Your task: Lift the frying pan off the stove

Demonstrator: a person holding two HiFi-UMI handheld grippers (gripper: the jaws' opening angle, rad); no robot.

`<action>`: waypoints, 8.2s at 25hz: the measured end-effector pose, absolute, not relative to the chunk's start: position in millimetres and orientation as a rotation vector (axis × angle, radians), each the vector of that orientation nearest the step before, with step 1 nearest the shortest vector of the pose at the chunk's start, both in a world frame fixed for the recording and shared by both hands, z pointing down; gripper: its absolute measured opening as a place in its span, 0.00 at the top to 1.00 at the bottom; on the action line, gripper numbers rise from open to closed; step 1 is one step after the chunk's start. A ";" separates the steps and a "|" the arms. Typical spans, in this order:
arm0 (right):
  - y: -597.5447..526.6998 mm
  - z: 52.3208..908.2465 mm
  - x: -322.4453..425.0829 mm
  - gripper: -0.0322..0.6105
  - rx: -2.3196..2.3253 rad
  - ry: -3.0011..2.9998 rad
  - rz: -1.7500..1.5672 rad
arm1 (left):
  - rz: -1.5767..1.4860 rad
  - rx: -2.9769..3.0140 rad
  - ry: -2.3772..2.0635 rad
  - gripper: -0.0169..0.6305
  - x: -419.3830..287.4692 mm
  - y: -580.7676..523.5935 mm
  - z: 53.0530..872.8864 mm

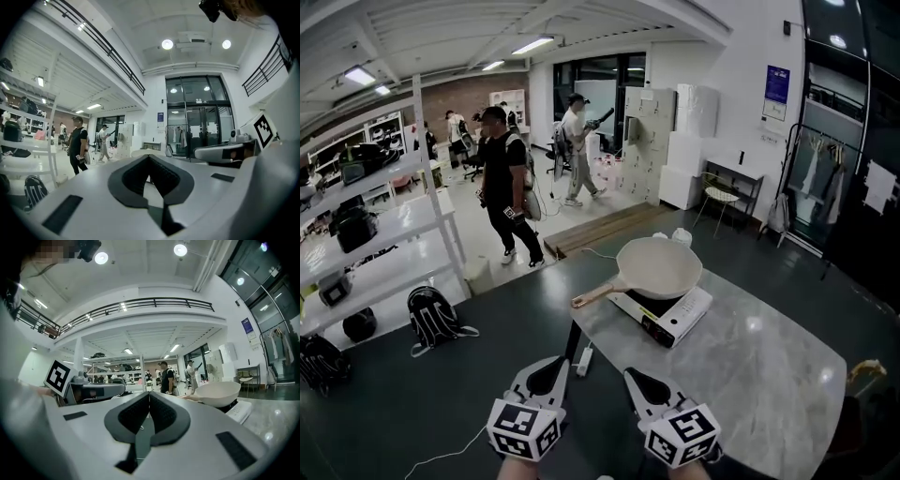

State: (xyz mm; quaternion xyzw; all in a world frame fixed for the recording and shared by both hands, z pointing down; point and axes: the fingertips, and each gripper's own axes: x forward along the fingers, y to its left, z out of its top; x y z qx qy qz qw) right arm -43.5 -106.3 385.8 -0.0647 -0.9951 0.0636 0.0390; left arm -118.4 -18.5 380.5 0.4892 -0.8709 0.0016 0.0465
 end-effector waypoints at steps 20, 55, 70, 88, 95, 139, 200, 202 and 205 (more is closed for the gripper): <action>-170.5 423.4 -129.7 0.91 0.081 -3.028 0.295 | -0.006 1.671 -2.518 0.96 -236.8 -92.8 407.5; -180.9 474.3 -271.6 0.56 0.537 -2.846 0.741 | 0.063 2.070 -1.954 0.96 -387.5 -166.4 448.4; -158.6 535.3 -306.2 0.50 0.312 -2.581 1.347 | -0.135 2.042 -1.696 0.96 -391.7 -206.3 467.9; -153.6 535.5 -311.2 0.63 0.302 -2.532 1.522 | -0.402 1.848 -0.648 0.47 -336.1 -273.9 539.5; -156.0 531.7 -316.6 0.62 0.368 -2.516 1.509 | -0.370 1.802 -0.438 0.46 -305.6 -293.5 536.8; -171.5 438.9 -268.5 0.59 0.267 -2.794 1.001 | -0.534 2.026 -0.548 0.57 -271.7 -324.5 415.3; -142.2 405.3 -327.4 0.56 -0.394 -2.841 0.575 | -0.689 2.075 -1.051 0.58 -391.7 -277.3 355.2; -142.9 406.4 -326.5 0.56 -0.391 -2.842 0.578 | -0.674 2.077 -1.063 0.58 -392.1 -278.2 357.5; -143.5 406.4 -326.7 0.56 -0.387 -2.846 0.580 | -0.678 2.073 -1.055 0.58 -392.2 -278.9 358.6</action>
